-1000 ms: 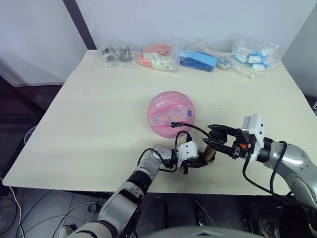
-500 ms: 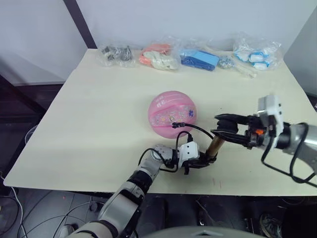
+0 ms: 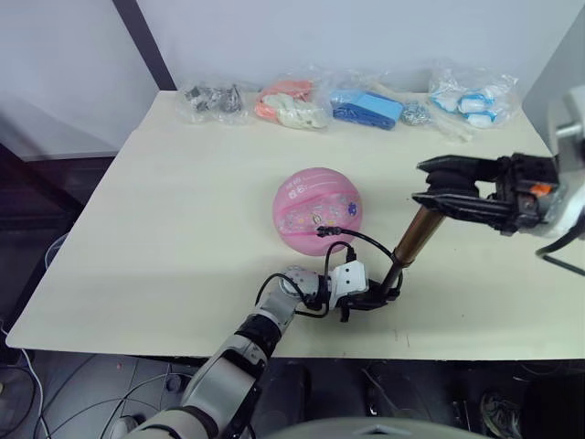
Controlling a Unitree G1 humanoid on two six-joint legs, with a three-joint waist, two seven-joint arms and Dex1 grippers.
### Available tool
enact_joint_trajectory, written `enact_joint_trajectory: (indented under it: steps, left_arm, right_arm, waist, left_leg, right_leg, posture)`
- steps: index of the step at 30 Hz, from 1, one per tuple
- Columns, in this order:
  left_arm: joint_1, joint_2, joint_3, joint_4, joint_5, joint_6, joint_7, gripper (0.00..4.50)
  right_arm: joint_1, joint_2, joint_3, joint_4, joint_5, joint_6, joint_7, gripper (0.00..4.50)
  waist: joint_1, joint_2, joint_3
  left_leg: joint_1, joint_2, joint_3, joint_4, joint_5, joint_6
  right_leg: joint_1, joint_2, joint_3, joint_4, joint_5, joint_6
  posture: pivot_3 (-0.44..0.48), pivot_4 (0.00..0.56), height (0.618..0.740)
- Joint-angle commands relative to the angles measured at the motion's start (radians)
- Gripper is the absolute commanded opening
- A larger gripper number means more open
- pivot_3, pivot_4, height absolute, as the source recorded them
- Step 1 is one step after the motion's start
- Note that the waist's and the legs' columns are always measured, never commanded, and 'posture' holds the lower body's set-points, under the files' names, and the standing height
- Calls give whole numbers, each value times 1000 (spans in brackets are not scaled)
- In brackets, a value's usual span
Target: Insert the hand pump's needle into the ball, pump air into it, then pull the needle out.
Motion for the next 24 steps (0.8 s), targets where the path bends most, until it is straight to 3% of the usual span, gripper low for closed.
enact_joint_trajectory:
  steps: [1, 7, 14, 24]
  left_arm:
    - [23, 19, -20, 49, 35, 20, 3, 1007]
    - [26, 19, -23, 45, 34, 19, 3, 1007]
    - [29, 19, -25, 44, 36, 18, 6, 1007]
    - [29, 23, -27, 43, 37, 17, 6, 1007]
  right_arm:
    - [-64, -25, -73, 16, 55, -6, -21, 1845]
    - [-40, -13, -56, 2, 44, -1, -32, 1845]
    - [149, 53, 45, -78, -135, -86, 15, 1845]
    - [313, 170, 208, -33, -421, -274, 76, 1845]
  waist:
    - [0, -1, 0]
    - [1, -1, 0]
    - [0, -5, -3]
    - [-1, -9, -6]
  left_leg:
    - [0, 1, 2, 0, 0, 1]
    - [-3, 3, 16, 2, -3, 6]
    - [-1, 4, 24, 3, -5, 8]
    - [2, 6, 29, 4, -5, 8]
  right_leg:
    - [-1, 0, 2, 0, 0, 1]
    - [-9, 0, 17, 0, 4, 6]
    - [-10, 2, 25, 1, 5, 8]
    - [-10, 8, 32, 1, 7, 10]
  posture:
    - [0, 150, 736]
    - [0, 150, 736]
    - [0, 150, 736]
    - [0, 150, 736]
